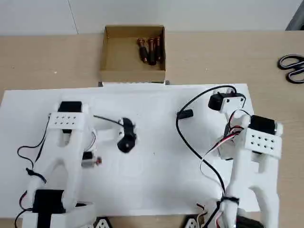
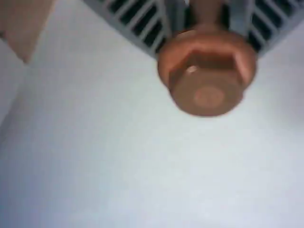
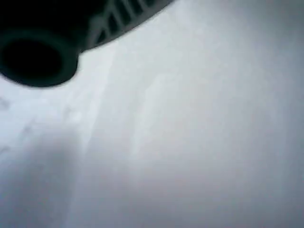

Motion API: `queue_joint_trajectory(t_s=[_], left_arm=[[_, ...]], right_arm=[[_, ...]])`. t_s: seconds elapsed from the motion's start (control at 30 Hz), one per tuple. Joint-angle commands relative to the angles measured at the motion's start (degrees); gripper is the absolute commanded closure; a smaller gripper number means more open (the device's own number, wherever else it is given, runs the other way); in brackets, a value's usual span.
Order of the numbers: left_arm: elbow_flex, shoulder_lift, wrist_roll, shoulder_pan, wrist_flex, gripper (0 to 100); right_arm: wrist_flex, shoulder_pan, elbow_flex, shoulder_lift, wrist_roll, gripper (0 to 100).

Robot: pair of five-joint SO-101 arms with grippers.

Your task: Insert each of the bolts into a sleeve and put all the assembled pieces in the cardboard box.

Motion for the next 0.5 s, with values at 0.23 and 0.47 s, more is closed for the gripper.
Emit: queue_joint_trajectory(t_s=[0.23, 0.47], left_arm=[[-19.1, -1.8, 18.9, 5.8, 1.8, 99], [-26.0, -11.3, 31.0, 13.6, 1.5, 99]], right_arm=[[-0.2, -6.0, 0.2, -10.9, 0.0, 99.5], [1.5, -12.0, 0.3, -11.1, -6.0, 99.5]])
